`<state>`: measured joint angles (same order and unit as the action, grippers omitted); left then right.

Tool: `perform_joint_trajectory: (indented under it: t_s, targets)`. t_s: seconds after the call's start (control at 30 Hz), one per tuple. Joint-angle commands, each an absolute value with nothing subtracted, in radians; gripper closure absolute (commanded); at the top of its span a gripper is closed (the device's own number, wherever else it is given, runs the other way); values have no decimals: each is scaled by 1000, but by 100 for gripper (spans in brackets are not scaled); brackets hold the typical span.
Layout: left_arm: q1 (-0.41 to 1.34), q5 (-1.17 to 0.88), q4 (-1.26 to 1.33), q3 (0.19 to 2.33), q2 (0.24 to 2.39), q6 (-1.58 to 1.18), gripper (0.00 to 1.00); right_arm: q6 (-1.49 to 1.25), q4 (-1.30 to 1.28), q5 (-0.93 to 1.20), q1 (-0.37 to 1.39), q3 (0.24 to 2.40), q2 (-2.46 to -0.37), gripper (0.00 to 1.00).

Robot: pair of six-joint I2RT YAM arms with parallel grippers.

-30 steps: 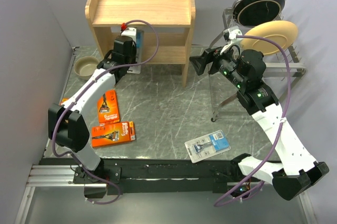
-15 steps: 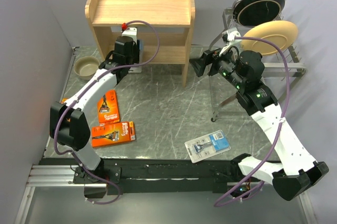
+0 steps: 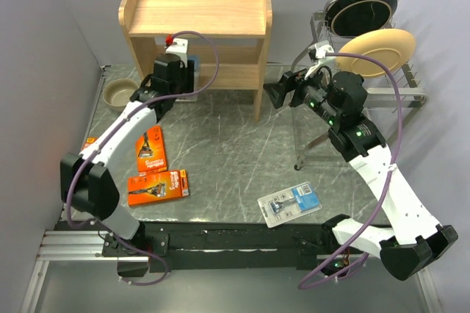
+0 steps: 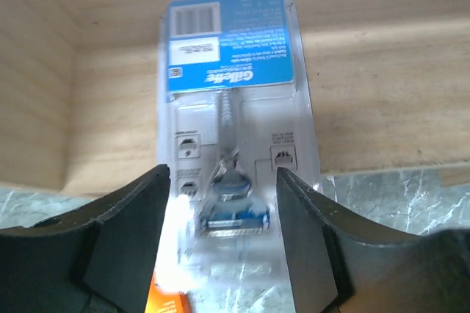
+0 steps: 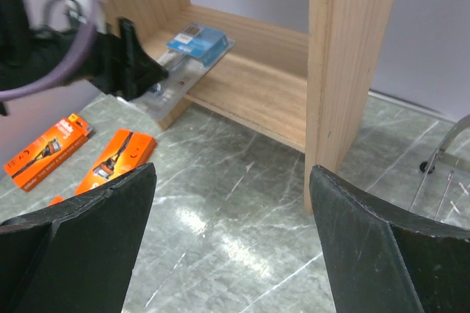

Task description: Place and organize the shaving razors onto the shelf

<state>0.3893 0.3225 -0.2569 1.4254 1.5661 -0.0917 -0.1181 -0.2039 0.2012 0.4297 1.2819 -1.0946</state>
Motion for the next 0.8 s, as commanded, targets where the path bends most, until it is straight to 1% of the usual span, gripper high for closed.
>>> perform_joint_trajectory:
  t_s: [0.0, 0.13, 0.4, 0.57, 0.77]
  targets:
    - [387, 348, -222, 1368, 1438, -77, 35, -130, -163, 206, 436, 1279, -1081, 8]
    - [385, 333, -216, 1309, 1391, -67, 35, -129, -161, 206, 436, 1276, -1083, 8]
    - [382, 256, -203, 1367, 1457, -98, 38, -130, -150, 210, 436, 1259, -1077, 8]
    - [382, 285, -189, 1362, 1508, -110, 37, -112, -153, 201, 436, 1249, -1060, 8]
    - [376, 311, -170, 1370, 1545, -101, 39, -94, -158, 190, 428, 1246, -1048, 8]
